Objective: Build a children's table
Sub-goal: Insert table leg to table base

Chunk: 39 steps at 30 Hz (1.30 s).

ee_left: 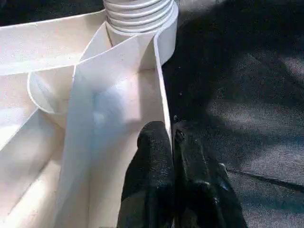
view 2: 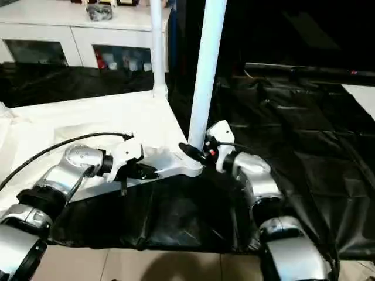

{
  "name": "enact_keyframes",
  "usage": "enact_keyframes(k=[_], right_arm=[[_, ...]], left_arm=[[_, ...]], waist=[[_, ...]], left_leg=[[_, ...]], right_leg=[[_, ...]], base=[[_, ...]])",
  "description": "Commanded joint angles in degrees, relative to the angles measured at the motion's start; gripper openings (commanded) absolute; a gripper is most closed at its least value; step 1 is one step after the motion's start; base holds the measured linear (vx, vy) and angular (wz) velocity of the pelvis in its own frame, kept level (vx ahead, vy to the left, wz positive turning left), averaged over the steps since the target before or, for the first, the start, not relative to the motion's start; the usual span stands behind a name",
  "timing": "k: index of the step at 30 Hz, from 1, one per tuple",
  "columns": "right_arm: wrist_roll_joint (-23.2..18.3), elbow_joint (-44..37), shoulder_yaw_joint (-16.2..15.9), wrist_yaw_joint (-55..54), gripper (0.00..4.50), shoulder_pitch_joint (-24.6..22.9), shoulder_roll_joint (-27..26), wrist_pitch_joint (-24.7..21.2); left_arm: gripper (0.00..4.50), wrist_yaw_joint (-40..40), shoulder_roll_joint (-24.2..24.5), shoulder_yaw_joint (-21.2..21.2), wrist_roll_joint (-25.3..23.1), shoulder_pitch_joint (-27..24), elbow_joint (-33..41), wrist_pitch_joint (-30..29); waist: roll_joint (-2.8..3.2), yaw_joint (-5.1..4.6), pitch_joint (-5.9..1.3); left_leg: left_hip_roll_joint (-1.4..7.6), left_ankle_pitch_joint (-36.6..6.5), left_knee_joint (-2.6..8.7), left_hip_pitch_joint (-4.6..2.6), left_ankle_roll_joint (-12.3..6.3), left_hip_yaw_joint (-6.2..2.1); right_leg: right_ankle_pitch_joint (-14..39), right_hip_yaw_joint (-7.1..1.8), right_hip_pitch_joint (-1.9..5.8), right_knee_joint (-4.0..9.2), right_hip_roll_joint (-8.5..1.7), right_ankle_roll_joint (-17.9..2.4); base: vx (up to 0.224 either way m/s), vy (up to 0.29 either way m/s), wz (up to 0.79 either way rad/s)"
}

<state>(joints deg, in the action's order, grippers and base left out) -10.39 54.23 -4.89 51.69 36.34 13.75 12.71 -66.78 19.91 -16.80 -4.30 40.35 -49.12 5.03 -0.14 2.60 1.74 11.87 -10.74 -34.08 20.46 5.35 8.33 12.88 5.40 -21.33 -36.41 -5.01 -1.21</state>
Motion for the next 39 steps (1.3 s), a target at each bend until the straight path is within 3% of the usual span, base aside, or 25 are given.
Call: enact_keyframes(k=[1,2,5,6,7,8,9,11,12,13,14,16,17,19,20,21,22,24,29,34,35,39], right_arm=[[5.28,8.97,-1.67,0.21,1.88,-5.2,3.75,-2.16],[5.28,8.97,-1.67,0.21,1.88,-5.2,3.75,-2.16],[4.82,8.21,-1.58,3.4,1.88,-6.44,5.02,-0.05],[4.04,4.06,-1.83,4.77,1.88,-8.16,5.48,-0.87],[3.48,1.01,-2.03,5.68,1.88,-9.38,5.76,-1.55],[2.37,-5.97,-2.31,6.21,1.88,-11.24,6.18,-4.44],[2.25,-6.79,-2.33,6.18,1.88,-11.43,6.21,-4.85],[0.72,-20.24,-3.22,5.07,1.88,-14.22,6.39,-12.17],[0.72,-20.24,-3.22,5.07,1.88,-14.22,6.39,-12.17],[0.26,-24.75,-3.62,3.97,1.88,-15.0,6.14,-15.11],[-0.01,-30.33,-3.94,1.81,1.88,-16.06,5.54,-18.94],[-0.28,-34.5,-4.39,0.1,1.88,-16.89,4.96,-22.06],[-0.38,-35.61,-4.56,-0.23,1.88,-17.23,4.87,-22.75],[-0.65,-40.5,-4.95,-2.07,1.88,-19.02,4.37,-26.0],[-0.76,-42.02,-5.07,-2.67,1.88,-19.65,4.18,-26.99],[-0.83,-43.79,-5.19,-3.28,1.88,-20.47,4.15,-28.33],[-0.87,-44.8,-5.27,-3.59,1.88,-20.95,4.17,-29.11],[-0.97,-48.32,-5.74,-4.9,1.88,-22.28,4.16,-31.71],[-1.07,-54.44,-6.42,-6.95,1.88,-23.08,5.05,-37.12],[-1.06,-54.81,-6.4,-6.26,1.88,-22.9,5.96,-37.53],[-0.53,-53.4,-6.33,-5.95,1.88,-22.37,6.09,-36.85],[0.44,-50.38,-6.03,-6.56,1.88,-21.5,5.43,-35.28]], left_arm=[[0.0,-5.44,1.88,-0.52,0.39,2.49,3.84,2.57],[0.0,-5.44,1.88,-0.52,0.39,2.49,3.84,2.57],[0.0,-5.92,2.3,-0.34,0.84,2.36,4.68,2.63],[0.0,-6.2,2.36,-0.3,1.1,2.22,4.99,2.67],[0.0,-6.38,2.4,-0.29,1.27,2.12,5.18,2.73],[0.0,-6.75,2.43,-0.21,1.53,1.96,5.54,2.48],[0.0,-6.8,2.44,-0.2,1.56,1.94,5.58,2.42],[0.0,-7.17,2.48,-0.31,1.68,1.56,6.44,1.87],[0.0,-7.17,2.48,-0.31,1.68,1.56,6.44,1.87],[0.0,-7.16,2.48,-0.37,1.69,1.24,6.89,1.74],[0.0,-6.99,2.44,-0.44,1.64,0.67,7.57,1.49],[0.0,-7.02,2.32,-0.43,1.95,-0.08,8.49,0.71],[0.0,-7.0,2.28,-0.4,2.08,-0.33,8.81,0.43],[0.0,-6.83,2.07,-0.36,2.4,-1.44,10.13,-0.32],[0.0,-6.75,1.97,-0.35,2.51,-1.83,10.56,-0.53],[0.0,-6.49,1.92,-0.35,2.54,-2.27,10.96,-0.58],[0.0,-6.31,1.9,-0.36,2.56,-2.52,11.18,-0.58],[0.0,-6.15,1.77,-0.44,2.83,-3.44,12.36,-1.06],[0.0,-6.74,2.09,-0.91,2.51,-4.04,13.43,-0.59],[0.0,-6.94,2.55,-0.85,2.28,-3.25,12.87,-0.04],[0.0,-6.73,2.66,-0.71,2.04,-2.53,11.95,0.26],[0.0,-5.35,2.65,0.02,1.92,-1.81,10.87,0.08]], waist=[[0.78,-0.13,-1.59],[0.83,-0.05,-1.8],[0.72,-0.09,-1.53],[0.77,-0.04,-1.26],[0.72,0.32,-1.56],[0.69,0.58,-1.56],[0.6,0.69,-1.56],[0.69,1.01,-1.58],[0.61,0.96,-1.51],[0.6,1.01,-1.61],[0.97,1.18,-1.23],[0.86,1.0,-0.9],[0.8,0.94,-0.69],[1.68,0.86,0.02],[1.25,0.72,0.09],[1.75,0.71,0.39],[1.48,0.67,0.4],[1.95,0.5,0.8],[2.02,0.26,0.86],[2.03,0.29,0.96],[1.75,0.38,0.37],[1.79,0.43,0.31]], left_leg=[[1.5,-20.85,5.18,-0.06,-1.42,0.17],[1.52,-19.43,5.25,0.0,-1.88,0.23],[1.56,-17.11,5.42,0.26,-2.98,0.38],[1.56,-17.19,5.49,0.2,-3.24,0.48],[1.73,-15.78,5.34,-0.19,-3.84,0.62],[1.79,-12.72,5.34,-0.14,-4.74,0.67],[1.71,-11.07,5.3,-0.13,-5.2,0.7],[1.66,-6.28,4.93,0.01,-6.96,0.73],[1.61,-6.19,4.92,0.06,-7.2,0.79],[1.59,-5.82,4.78,0.11,-7.39,0.87],[1.54,-4.62,4.83,0.21,-7.44,0.76],[1.57,-5.09,4.94,0.31,-7.34,0.89],[1.53,-6.71,5.12,0.32,-6.77,0.95],[1.62,-9.39,5.49,0.19,-5.35,1.01],[1.77,-9.81,5.65,0.15,-4.74,1.07],[1.66,-10.26,5.74,0.26,-4.44,1.05],[1.67,-10.74,5.84,0.09,-4.02,1.14],[1.65,-10.25,5.93,0.03,-3.78,1.22],[1.43,-4.82,5.61,-0.07,-5.37,1.43],[1.55,-6.99,5.81,-0.1,-4.64,1.45],[1.55,-6.47,5.67,-0.17,-4.51,1.44],[1.56,-6.22,5.69,-0.03,-4.1,1.47]], right_leg=[[16.31,-3.25,1.44,6.16,-3.42,-12.25],[13.92,-3.22,1.72,5.97,-3.36,-12.69],[10.56,-3.12,1.89,5.76,-3.2,-13.39],[10.45,-3.13,1.77,5.91,-3.12,-13.33],[7.71,-3.31,1.97,5.88,-3.19,-13.39],[2.51,-3.24,2.09,5.42,-3.02,-13.94],[0.09,-3.19,2.27,5.29,-2.76,-13.99],[-6.78,-3.0,2.44,4.63,-2.79,-14.54],[-7.05,-2.98,2.45,4.63,-2.81,-14.73],[-7.41,-2.94,2.43,4.48,-3.04,-15.08],[-8.09,-2.96,2.37,4.54,-2.87,-14.87],[-7.54,-2.96,2.19,4.65,-2.89,-14.76],[-4.64,-2.95,2.17,4.87,-3.05,-14.55],[0.54,-3.19,1.83,5.43,-3.23,-13.92],[1.5,-3.33,1.93,5.61,-3.21,-13.42],[2.16,-3.33,1.8,5.62,-3.22,-13.3],[3.19,-3.44,1.82,5.85,-3.13,-12.75],[2.8,-3.52,1.66,5.86,-3.07,-12.63],[-4.48,-3.53,1.81,5.49,-2.83,-13.0],[0.08,-3.57,1.82,5.84,-3.25,-12.54],[0.13,-3.58,2.1,5.72,-3.28,-12.5],[0.44,-3.56,2.06,5.71,-3.38,-12.67]], base=[[0.0,0.0,0.0],[0.0,0.0,0.0],[0.0,0.0,0.0],[0.0,0.0,0.0],[0.059,0.01,0.02],[0.059,0.01,0.02],[0.061,0.009,0.01],[0.053,0.006,0.0],[0.0,0.0,0.0],[0.0,0.0,0.0],[0.0,0.0,0.0],[0.0,0.0,0.0],[0.0,0.0,0.0],[0.0,0.0,0.0],[0.0,0.0,0.0],[0.0,0.0,0.0],[0.0,0.0,0.0],[0.0,0.0,0.0],[0.0,0.0,0.0],[0.0,0.0,0.0],[0.0,0.0,0.0],[0.0,0.0,0.0]])
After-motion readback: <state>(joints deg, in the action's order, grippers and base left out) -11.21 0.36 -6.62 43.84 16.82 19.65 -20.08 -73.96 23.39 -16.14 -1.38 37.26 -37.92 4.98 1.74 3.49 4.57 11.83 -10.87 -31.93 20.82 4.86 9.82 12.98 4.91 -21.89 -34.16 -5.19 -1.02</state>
